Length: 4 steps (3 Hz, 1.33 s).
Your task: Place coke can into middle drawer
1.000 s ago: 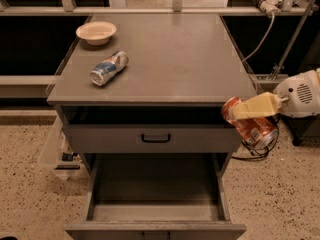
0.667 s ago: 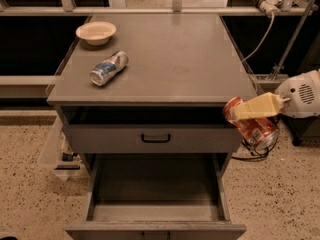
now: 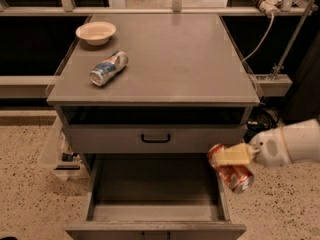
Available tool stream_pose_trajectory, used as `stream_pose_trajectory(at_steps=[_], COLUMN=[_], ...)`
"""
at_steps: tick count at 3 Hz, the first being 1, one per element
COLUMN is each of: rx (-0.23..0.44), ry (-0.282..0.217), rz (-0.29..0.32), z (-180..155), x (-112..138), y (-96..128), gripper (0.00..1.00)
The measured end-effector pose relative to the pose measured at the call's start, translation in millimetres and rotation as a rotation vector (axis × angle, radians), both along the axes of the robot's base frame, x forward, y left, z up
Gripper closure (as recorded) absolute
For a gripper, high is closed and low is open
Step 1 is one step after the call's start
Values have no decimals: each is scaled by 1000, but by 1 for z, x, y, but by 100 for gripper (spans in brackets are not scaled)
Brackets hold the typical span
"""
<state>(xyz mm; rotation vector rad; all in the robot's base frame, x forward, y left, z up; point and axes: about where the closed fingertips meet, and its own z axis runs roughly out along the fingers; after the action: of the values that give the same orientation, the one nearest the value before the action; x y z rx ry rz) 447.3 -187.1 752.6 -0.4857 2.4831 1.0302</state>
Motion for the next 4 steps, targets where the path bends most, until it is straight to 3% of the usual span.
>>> stream_pose_trajectory(at_steps=[1, 3, 4], rx=[21, 22, 72], ry=[164, 158, 125], rz=[15, 12, -37], z=[-109, -108, -141], x=[-42, -40, -8], y=[28, 28, 37], gripper=[100, 100, 100])
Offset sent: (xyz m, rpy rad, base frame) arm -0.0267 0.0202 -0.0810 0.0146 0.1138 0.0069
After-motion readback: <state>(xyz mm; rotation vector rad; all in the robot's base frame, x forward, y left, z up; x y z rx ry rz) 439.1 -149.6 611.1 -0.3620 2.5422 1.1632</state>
